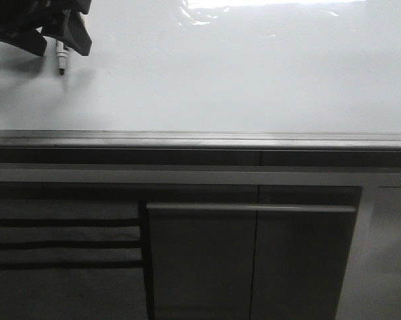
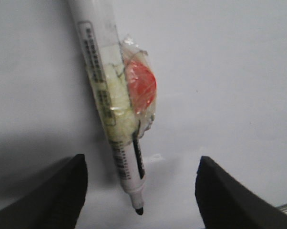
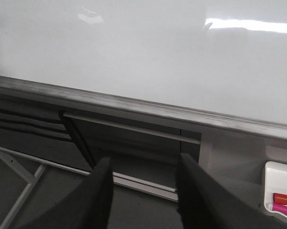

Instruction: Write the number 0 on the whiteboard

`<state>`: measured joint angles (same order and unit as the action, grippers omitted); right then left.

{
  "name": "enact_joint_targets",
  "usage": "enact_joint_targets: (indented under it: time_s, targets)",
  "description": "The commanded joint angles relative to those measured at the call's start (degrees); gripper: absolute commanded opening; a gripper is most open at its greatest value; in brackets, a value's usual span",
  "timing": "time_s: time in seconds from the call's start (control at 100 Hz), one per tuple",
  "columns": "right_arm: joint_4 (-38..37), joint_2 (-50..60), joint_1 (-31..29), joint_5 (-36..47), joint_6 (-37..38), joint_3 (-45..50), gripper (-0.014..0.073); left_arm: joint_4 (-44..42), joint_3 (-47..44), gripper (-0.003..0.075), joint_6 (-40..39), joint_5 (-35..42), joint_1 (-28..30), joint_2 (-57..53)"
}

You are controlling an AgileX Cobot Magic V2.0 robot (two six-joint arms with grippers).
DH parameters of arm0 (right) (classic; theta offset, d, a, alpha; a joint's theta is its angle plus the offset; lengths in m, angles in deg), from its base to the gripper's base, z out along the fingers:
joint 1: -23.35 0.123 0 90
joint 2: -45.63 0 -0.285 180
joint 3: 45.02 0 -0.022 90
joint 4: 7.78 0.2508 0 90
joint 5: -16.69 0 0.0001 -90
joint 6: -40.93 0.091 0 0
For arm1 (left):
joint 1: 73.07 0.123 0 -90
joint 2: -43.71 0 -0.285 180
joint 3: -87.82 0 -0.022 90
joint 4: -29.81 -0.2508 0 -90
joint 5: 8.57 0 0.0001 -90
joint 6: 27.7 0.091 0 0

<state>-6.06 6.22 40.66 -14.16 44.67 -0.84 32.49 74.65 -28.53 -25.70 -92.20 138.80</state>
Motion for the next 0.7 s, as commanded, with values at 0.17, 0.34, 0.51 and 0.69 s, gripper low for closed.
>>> enact_joint_targets:
  time_s: [0.17, 0.34, 0.51, 0.69]
  targets:
    - [-0.06, -0.50, 0.08, 4.55, -0.78, -2.06, 0.0278, 0.76, 4.13, 0.0258, -0.46, 4.79, 0.22, 0.45]
    - [-0.06, -0.50, 0.08, 4.55, -0.78, -2.06, 0.0278, 0.24, 5.04, 0.0146, -0.46, 4.93, 0.22, 1.47]
    - [-0.06, -0.50, 0.08, 4.55, -0.78, -2.06, 0.0278, -1.74, 5.04, 0.0068, -0.36, 5.45, 0.22, 1.70]
    - [-0.06, -0.50, 0.08, 4.79, -0.78, -2.07, 0.0278, -5.18, 5.04, 0.0008, 0.15, 3.97, 0.22, 1.37]
